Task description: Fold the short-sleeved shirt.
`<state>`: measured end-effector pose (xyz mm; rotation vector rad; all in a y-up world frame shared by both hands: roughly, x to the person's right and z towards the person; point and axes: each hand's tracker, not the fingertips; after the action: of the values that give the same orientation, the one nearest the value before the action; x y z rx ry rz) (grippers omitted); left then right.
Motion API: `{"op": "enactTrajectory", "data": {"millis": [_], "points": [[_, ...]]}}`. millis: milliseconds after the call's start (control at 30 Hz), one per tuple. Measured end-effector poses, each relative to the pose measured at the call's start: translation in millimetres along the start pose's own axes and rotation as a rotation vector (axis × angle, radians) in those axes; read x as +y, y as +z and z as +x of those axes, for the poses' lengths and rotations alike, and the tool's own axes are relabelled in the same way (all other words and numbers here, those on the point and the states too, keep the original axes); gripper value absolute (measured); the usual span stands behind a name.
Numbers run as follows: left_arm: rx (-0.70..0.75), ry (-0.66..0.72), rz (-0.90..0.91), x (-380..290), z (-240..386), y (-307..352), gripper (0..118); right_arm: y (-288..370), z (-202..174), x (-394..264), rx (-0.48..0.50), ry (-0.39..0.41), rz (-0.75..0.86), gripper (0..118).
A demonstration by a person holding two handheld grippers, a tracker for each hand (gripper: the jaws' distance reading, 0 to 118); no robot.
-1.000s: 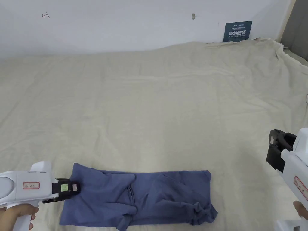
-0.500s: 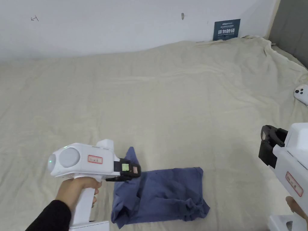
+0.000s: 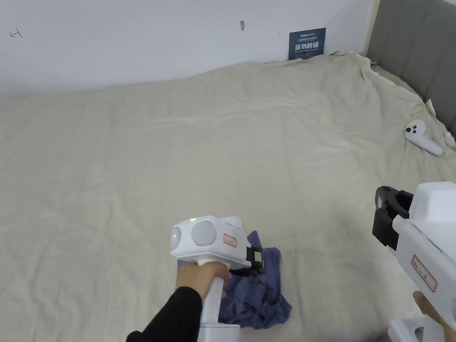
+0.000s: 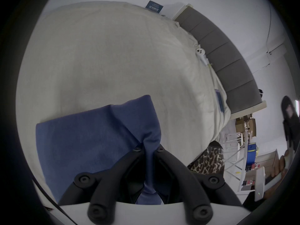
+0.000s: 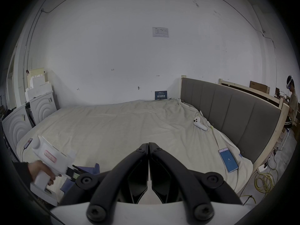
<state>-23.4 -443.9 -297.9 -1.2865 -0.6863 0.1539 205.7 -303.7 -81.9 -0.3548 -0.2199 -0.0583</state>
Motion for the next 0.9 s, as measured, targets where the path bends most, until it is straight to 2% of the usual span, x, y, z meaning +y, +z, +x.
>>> {"op": "enactTrajectory", "data": {"millis": [67, 100, 167, 200, 267, 300, 400, 500, 633, 767, 833, 867, 900], "points": [[0.001, 0.019, -0.002, -4.1, -0.6, -10.6, 8, -0.7, 1.3, -1.7, -0.001, 0.0, -0.004, 0], [0.017, 0.042, 0.0, -5.8, -1.5, -14.5, 15, -1.3, 1.5, -2.3, -0.002, 0.0, -0.006, 0], [0.034, 0.042, 0.008, -7.6, -0.3, -18.1, 18, -1.8, 1.1, -4.0, 0.0, 0.002, -0.013, 0], [0.05, 0.044, 0.023, -8.9, 1.4, -17.3, 24, -2.2, 1.1, -4.5, 0.001, 0.001, -0.014, 0], [0.017, 0.051, 0.038, -9.4, 3.7, -12.6, 49, -2.6, 0.8, -5.0, 0.004, 0.0, -0.016, 0], [0.001, 0.059, 0.044, -9.3, 5.7, -8.2, 70, -2.4, 0.3, -5.0, 0.004, -0.002, -0.016, 0], [-0.027, 0.023, 0.084, -11.3, 14.7, 16.8, 109, -2.2, -0.4, -3.6, 0.007, 0.0, -0.013, 0], [-0.027, -0.031, 0.217, -17.0, 19.2, 57.7, 111, -1.2, -1.3, -0.9, 0.012, 0.004, -0.003, 0], [-0.01, -0.035, 0.403, -28.0, 6.8, 106.0, 112, 2.2, -3.8, 3.0, 0.019, 0.002, 0.012, 0], [0.025, -0.009, 0.447, -35.7, -15.1, 131.6, 111, 5.7, -5.9, 5.6, 0.028, 0.009, 0.021, 0], [0.085, -0.002, 0.512, -43.8, -24.9, 138.7, 103, 6.7, -6.2, 6.0, 0.032, 0.01, 0.022, 0], [0.107, -0.005, 0.547, -47.7, -28.3, 140.9, 93, 6.8, -6.0, 6.0, 0.033, 0.011, 0.023, 0], [0.138, -0.023, 0.578, -52.5, -31.0, 141.3, 74, 6.9, -5.5, 5.9, 0.034, 0.01, 0.023, 0]]}}
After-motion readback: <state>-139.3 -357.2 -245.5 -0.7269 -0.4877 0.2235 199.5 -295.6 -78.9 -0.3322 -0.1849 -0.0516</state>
